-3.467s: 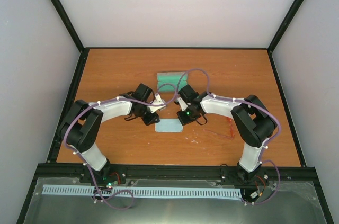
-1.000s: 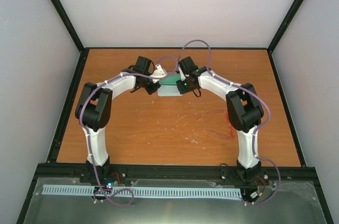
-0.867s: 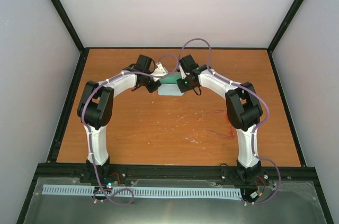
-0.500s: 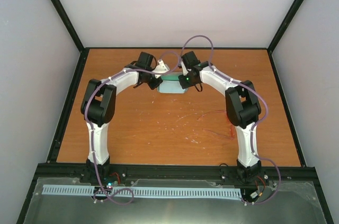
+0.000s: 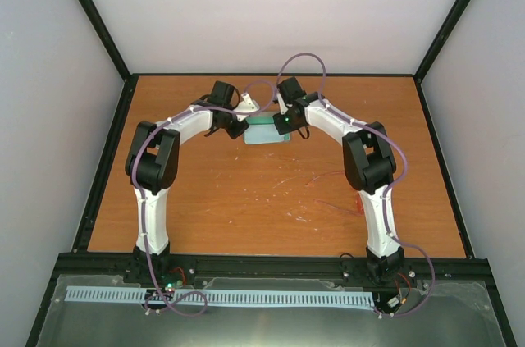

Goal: Organize the sunglasses
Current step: Place the glasses cleaning cloth in the sunglasses case.

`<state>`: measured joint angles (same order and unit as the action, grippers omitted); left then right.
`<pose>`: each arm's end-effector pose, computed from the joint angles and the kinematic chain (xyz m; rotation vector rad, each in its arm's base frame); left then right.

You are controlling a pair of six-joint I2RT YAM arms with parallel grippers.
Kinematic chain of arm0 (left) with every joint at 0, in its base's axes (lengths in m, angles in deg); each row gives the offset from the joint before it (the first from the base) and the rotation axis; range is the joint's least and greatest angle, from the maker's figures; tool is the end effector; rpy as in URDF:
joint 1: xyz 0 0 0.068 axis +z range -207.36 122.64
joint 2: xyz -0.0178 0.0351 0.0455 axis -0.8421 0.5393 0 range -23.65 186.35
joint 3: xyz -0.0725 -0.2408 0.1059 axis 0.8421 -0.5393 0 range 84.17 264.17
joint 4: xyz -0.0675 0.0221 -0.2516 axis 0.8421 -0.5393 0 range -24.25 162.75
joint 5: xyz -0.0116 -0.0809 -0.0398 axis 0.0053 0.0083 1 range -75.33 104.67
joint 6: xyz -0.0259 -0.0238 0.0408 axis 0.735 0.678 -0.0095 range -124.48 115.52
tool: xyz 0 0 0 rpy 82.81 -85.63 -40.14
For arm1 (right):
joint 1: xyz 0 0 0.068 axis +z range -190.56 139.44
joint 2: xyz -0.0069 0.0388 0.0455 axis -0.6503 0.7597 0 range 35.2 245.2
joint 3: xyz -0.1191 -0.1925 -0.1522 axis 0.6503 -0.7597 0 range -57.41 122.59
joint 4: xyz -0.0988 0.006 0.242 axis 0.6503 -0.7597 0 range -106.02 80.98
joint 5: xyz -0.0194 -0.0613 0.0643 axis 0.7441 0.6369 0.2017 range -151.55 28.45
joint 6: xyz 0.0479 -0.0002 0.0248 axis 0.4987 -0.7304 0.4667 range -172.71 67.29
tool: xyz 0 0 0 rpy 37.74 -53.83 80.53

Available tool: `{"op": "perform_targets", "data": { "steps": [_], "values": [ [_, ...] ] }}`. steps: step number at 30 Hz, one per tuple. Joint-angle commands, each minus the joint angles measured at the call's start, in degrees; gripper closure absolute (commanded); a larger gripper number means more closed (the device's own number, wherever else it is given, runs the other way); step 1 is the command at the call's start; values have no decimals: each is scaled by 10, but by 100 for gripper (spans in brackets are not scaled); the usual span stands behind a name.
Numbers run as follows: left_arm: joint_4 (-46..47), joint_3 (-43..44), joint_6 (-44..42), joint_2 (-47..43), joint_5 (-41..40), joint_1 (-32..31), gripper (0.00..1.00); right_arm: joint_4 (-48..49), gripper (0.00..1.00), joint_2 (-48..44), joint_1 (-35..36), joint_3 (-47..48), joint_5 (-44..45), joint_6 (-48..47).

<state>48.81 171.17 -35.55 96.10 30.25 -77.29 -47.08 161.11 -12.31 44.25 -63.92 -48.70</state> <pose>0.4188 -0.1620 0.1703 1.1805 2.2351 -0.2704 0.4166 0.2256 0.1844 -0.5759 2.6161 0.2368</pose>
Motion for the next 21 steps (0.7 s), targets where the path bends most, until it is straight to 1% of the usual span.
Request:
{"op": "perform_targets", "data": {
  "steps": [1, 13, 21],
  "values": [
    [11, 26, -14, 9, 2, 8, 100, -10, 97, 13, -4, 21, 3, -1],
    [23, 34, -21, 27, 13, 14, 100, -14, 97, 32, -5, 34, 1, 0],
    [21, 53, -13, 38, 26, 15, 100, -12, 97, 28, -10, 34, 17, 5]
  ]
}}
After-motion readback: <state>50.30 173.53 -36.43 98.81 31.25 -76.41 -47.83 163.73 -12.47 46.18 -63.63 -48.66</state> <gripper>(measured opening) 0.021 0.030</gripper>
